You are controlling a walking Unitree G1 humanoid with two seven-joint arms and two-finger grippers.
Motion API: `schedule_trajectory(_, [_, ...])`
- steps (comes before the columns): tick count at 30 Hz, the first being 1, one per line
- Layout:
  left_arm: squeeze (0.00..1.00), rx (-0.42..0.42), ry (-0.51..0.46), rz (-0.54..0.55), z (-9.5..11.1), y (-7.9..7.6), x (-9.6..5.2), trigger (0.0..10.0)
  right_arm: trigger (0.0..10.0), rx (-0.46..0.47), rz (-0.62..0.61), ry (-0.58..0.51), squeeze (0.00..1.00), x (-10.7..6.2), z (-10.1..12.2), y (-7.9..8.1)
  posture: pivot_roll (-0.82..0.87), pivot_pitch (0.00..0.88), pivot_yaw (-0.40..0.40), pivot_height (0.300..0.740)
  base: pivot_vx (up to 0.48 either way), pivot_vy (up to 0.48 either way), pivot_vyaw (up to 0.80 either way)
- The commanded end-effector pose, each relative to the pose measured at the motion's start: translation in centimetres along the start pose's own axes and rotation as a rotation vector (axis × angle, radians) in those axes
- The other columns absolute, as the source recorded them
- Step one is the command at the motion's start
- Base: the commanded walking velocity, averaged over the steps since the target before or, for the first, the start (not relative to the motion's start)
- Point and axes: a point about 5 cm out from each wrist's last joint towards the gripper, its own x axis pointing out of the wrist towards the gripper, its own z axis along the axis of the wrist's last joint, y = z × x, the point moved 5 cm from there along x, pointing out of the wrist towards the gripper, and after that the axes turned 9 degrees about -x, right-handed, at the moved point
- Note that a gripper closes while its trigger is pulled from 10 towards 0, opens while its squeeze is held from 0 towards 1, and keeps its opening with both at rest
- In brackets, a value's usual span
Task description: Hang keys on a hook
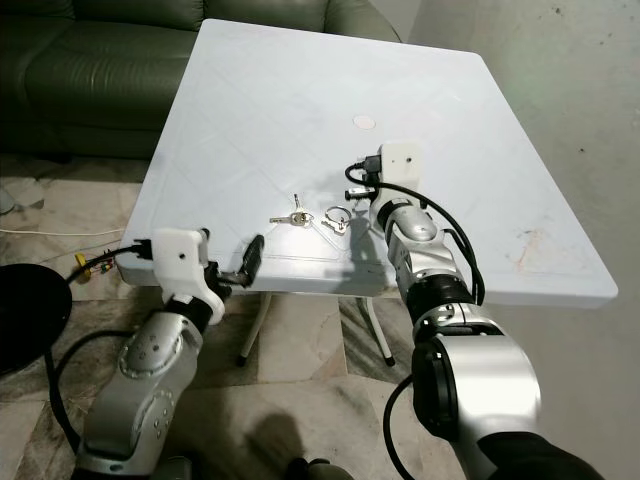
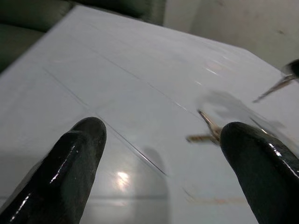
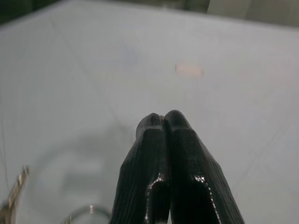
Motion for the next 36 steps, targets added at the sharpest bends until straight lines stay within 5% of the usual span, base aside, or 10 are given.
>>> schedule_trajectory(1, [0.00,-0.006,0.002,0.029,-0.1,0.5,0.2,10.0,0.0,0.001,-0.017,-0.062,0.00,-0.2,0.9,-0.4,0.14,0.171,-0.165,0.740,0.000,0.000,0.00])
schedule_trajectory(12, [0.00,0.009,-0.053,0.089,1.7,2.9,0.5,10.0,0.0,-0.039,-0.037,-0.193,0.00,-2.7,1.6,0.3,0.12,0.149,-0.153,0.740,0.000,0.000,0.00])
schedule_trajectory(21, [0.00,0.024,-0.063,0.108,1.8,3.8,0.3,10.0,0.0,-0.034,-0.097,-0.192,0.00,-5.0,1.1,-0.7,0.10,0.106,-0.153,0.740,0.000,0.000,0.00])
schedule_trajectory(23, [0.00,0.033,-0.061,0.112,1.6,4.1,0.3,10.0,5.0,-0.031,-0.115,-0.179,0.00,-5.7,1.0,-0.7,0.10,0.091,-0.153,0.740,0.000,0.000,0.00])
schedule_trajectory(24, [0.00,0.036,-0.062,0.115,1.6,4.1,0.3,10.0,5.0,-0.026,-0.118,-0.177,0.00,-5.8,0.9,-0.7,0.10,0.091,-0.153,0.740,0.000,0.000,0.00])
schedule_trajectory(25, [0.00,0.033,-0.059,0.118,1.5,4.2,0.4,10.0,8.5,-0.018,-0.120,-0.170,0.00,-6.0,0.8,-0.7,0.10,0.084,-0.153,0.740,0.000,0.000,0.00])
schedule_trajectory(26, [0.00,0.032,-0.058,0.124,1.4,4.4,0.4,10.0,10.0,0.000,-0.119,-0.154,0.00,-6.2,0.6,-0.6,0.10,0.073,-0.152,0.740,0.000,0.000,0.00])
schedule_trajectory(36, [0.00,0.025,-0.061,0.131,1.0,4.8,1.3,10.0,10.0,0.097,-0.102,-0.136,0.00,-6.9,-0.3,-0.4,0.09,0.036,-0.134,0.740,0.000,0.000,0.00])
